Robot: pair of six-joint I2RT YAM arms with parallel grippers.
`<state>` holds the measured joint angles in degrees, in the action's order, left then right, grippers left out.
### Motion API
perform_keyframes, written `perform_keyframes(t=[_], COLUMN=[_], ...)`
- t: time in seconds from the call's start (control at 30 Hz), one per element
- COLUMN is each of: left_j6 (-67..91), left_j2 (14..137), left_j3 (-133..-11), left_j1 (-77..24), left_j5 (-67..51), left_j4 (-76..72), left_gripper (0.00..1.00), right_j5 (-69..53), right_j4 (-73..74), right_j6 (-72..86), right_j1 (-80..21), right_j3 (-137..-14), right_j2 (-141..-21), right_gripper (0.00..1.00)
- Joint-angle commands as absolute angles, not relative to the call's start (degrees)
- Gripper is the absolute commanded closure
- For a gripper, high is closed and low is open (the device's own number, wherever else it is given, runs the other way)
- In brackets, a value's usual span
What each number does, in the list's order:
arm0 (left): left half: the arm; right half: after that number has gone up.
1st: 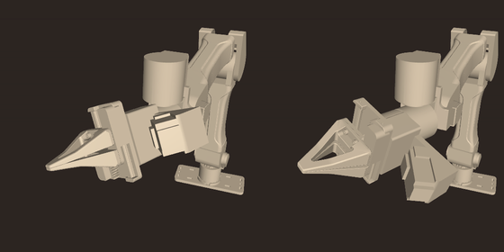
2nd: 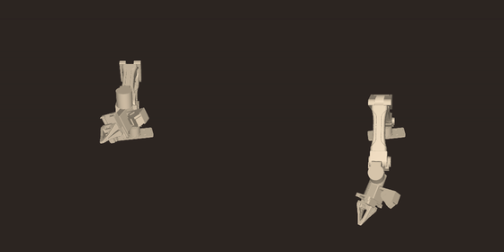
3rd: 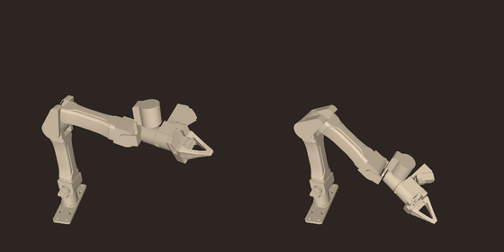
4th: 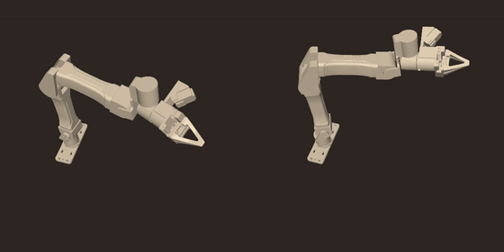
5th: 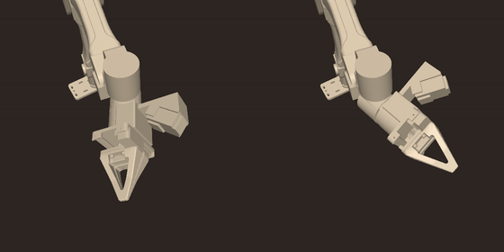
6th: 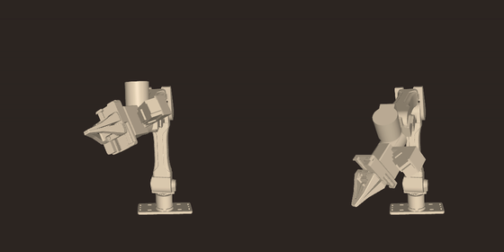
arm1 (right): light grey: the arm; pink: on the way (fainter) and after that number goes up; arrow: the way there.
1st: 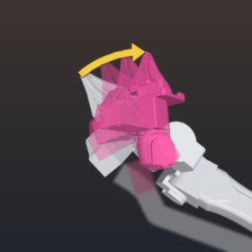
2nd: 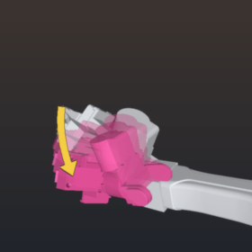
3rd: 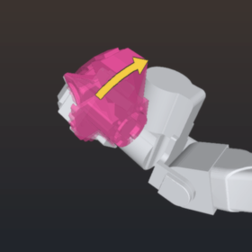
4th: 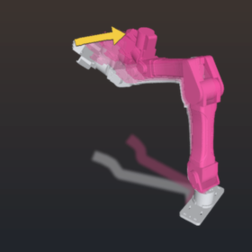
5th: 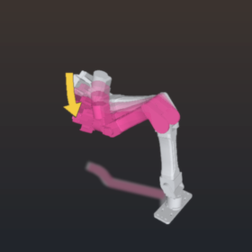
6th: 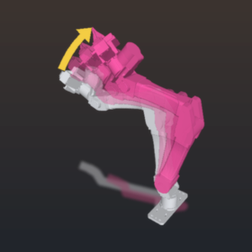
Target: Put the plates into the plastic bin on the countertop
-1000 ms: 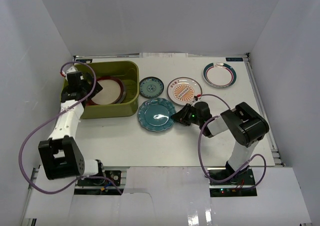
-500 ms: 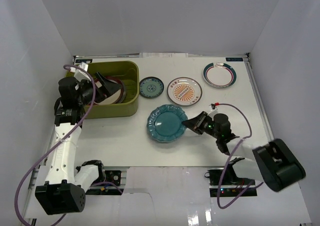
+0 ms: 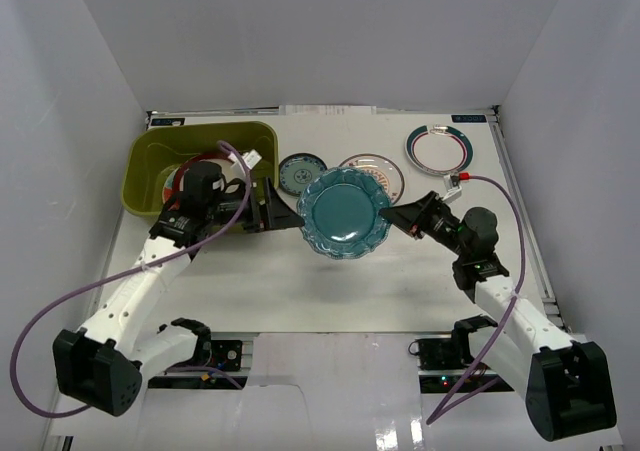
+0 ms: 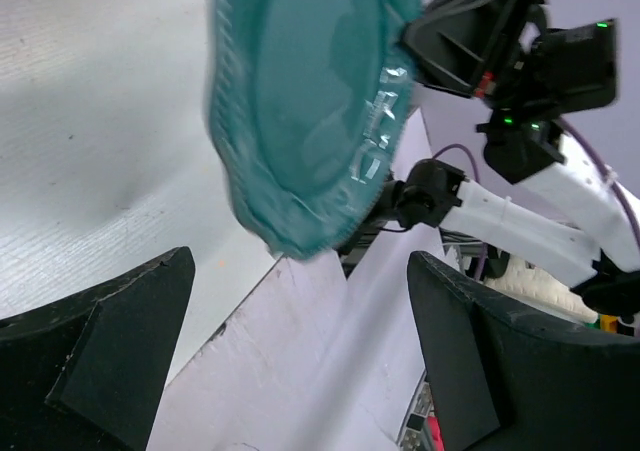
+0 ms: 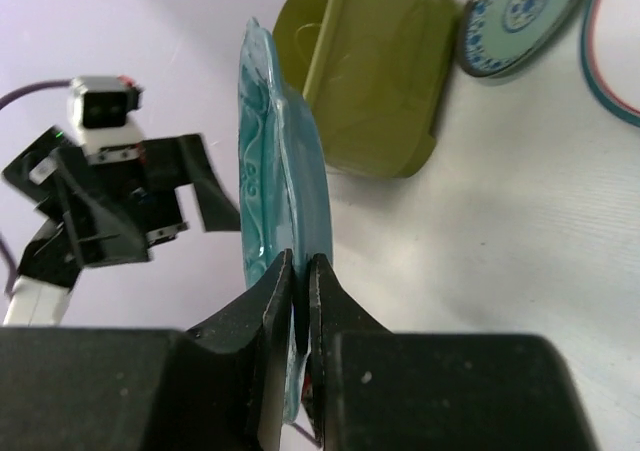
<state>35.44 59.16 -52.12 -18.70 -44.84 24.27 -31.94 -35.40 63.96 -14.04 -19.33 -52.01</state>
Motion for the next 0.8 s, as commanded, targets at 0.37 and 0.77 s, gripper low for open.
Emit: perform_keyframes(t=[0.37,0.77], left_j6=[39.5,43.6], left_j2=[68.3,66.4], left_j3=[-52.0,-60.6], left_j1=[-27.1,-14.3], left_j5=[-36.3,-35.3], left_j4=[10.5,9.2], left_gripper=[0.84,1.0], right_j5=[-40.2,-40.9], right_j4=[-44.4,-31.6], right_j6=[69.7,59.5], right_j1=[-14.2,-12.3], right_j3=[-23.8,-27.2], right_j2=[-50.1,-52.2], right_gripper=[0.92,0.15])
